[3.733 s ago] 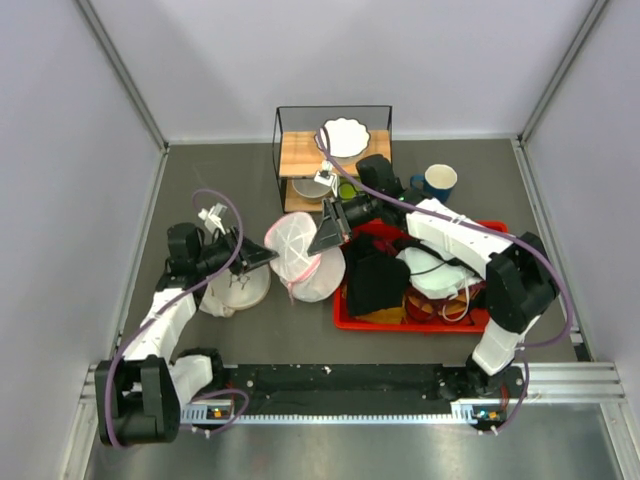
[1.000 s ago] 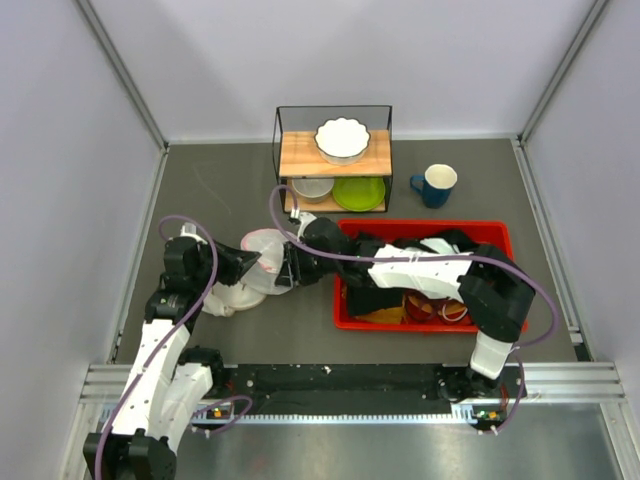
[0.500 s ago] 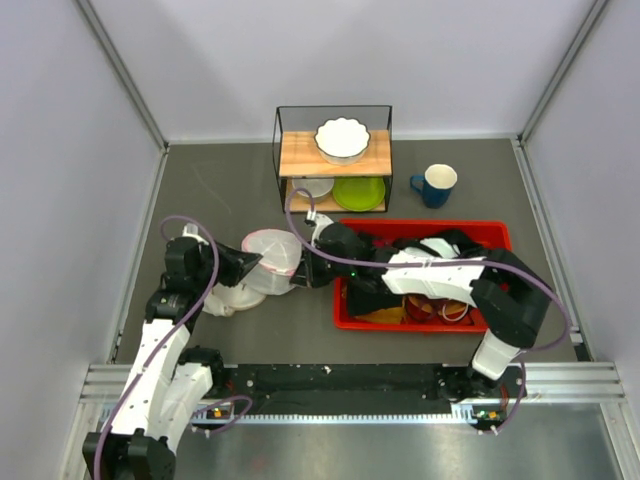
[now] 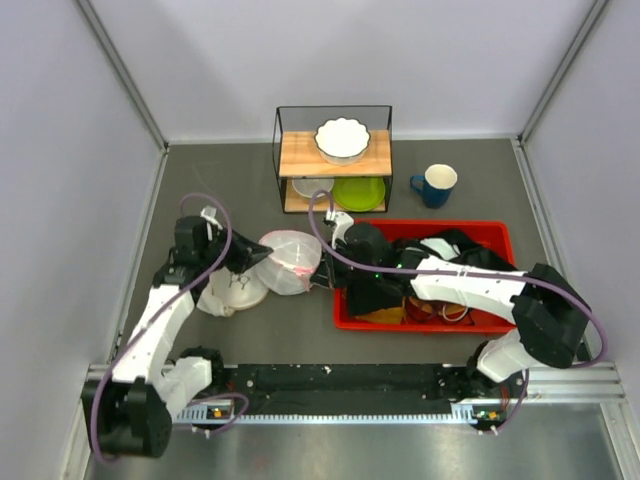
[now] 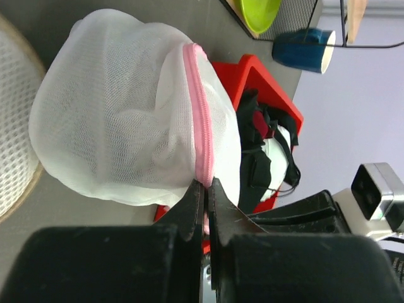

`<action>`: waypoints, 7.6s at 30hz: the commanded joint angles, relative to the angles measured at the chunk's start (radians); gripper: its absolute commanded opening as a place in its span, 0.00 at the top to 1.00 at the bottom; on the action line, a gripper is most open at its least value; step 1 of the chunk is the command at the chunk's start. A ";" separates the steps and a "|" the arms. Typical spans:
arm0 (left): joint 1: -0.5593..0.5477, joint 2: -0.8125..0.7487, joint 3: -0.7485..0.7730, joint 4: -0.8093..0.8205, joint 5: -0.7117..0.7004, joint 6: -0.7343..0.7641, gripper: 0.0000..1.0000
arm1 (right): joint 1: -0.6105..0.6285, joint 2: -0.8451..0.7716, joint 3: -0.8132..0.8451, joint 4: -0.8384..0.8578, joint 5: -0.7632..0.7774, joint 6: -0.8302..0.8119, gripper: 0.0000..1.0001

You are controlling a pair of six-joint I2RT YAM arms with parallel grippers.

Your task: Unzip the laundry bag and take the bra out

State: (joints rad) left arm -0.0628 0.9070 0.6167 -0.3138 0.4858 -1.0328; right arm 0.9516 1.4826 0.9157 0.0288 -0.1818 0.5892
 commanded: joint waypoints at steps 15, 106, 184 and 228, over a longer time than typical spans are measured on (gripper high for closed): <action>-0.014 0.118 0.269 -0.228 0.007 0.160 0.16 | 0.050 0.077 0.140 -0.007 -0.030 0.046 1.00; -0.100 0.306 0.277 -0.108 -0.100 0.132 1.00 | -0.059 -0.045 0.014 -0.184 0.018 0.008 1.00; -0.109 0.206 0.511 -0.429 -0.174 0.340 0.20 | 0.038 0.085 0.196 -0.161 0.024 0.083 1.00; -0.111 0.457 0.592 -0.300 -0.044 0.405 1.00 | -0.057 -0.056 0.032 -0.130 -0.010 0.100 1.00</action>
State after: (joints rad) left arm -0.1967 1.3094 1.1374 -0.6212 0.4393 -0.6968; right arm 0.8818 1.4334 0.9295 -0.0750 -0.1528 0.6769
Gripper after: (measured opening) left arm 0.023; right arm 0.008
